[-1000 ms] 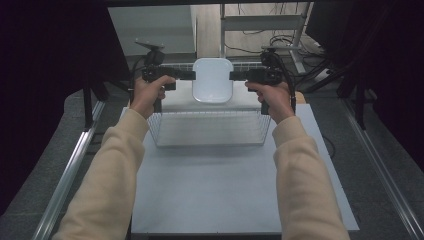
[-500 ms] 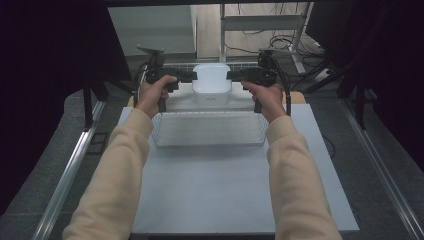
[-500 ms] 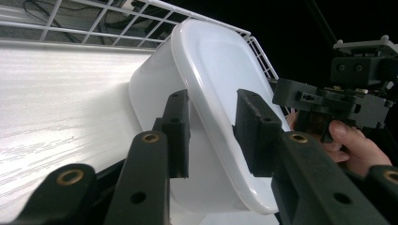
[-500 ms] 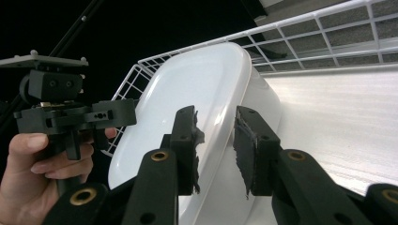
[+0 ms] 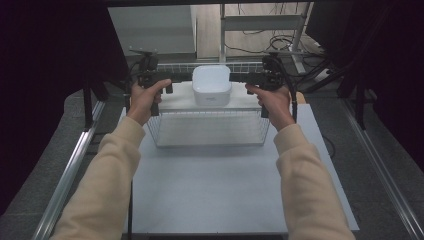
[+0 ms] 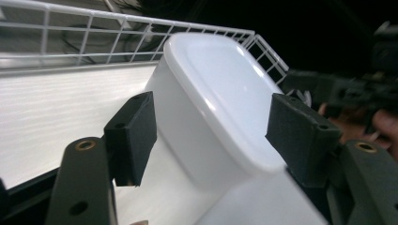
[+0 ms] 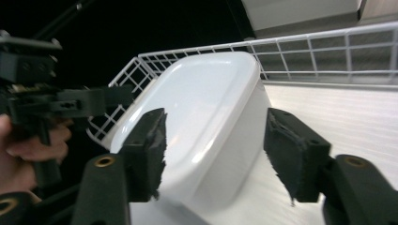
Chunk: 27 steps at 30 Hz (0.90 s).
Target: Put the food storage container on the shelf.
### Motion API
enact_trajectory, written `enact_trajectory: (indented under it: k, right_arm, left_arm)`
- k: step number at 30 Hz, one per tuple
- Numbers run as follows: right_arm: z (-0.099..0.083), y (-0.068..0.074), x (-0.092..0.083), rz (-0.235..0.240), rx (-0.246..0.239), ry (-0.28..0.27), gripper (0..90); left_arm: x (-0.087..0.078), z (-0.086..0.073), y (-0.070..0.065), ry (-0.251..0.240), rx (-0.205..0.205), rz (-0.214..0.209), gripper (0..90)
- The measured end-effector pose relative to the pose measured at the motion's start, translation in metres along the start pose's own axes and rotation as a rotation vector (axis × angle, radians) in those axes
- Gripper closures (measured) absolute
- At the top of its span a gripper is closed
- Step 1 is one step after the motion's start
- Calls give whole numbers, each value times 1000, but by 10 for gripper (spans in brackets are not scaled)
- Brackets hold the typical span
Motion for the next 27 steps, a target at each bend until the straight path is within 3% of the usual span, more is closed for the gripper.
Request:
enact_trajectory:
  k: [2, 8, 15, 20, 24, 27]
  right_arm:
    - [-3, 4, -10, 4, -59, -8, 354]
    - [-21, 20, -39, 21, -158, 5, 303]
    - [-67, 35, -73, 11, -281, 40, 282]
    - [-107, 36, -94, -72, -338, 29, 234]
    - [-147, 34, -105, -90, -375, 41, 230]
    - [-179, 26, -109, -96, -358, 55, 231]
  left_arm:
    - [-9, -6, -2, -10, 21, 3, 319]
    - [-34, -34, -8, -23, 118, 41, 289]
    - [-61, -94, -7, -38, 229, 116, 260]
    - [-75, -140, -4, -34, 255, 133, 250]
    - [-77, -179, 0, -17, 261, 128, 226]
    - [-74, -204, 8, 3, 255, 159, 197]
Point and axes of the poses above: each handheld gripper's, and its own axes: x roughly forward along the jaws, z roughly out of its top, y roughly to its left, the point moved 6 cm from there along x, roughly forward along the jaws, and after that the axes turned 13 degrees about z, right-handed, at the moved point
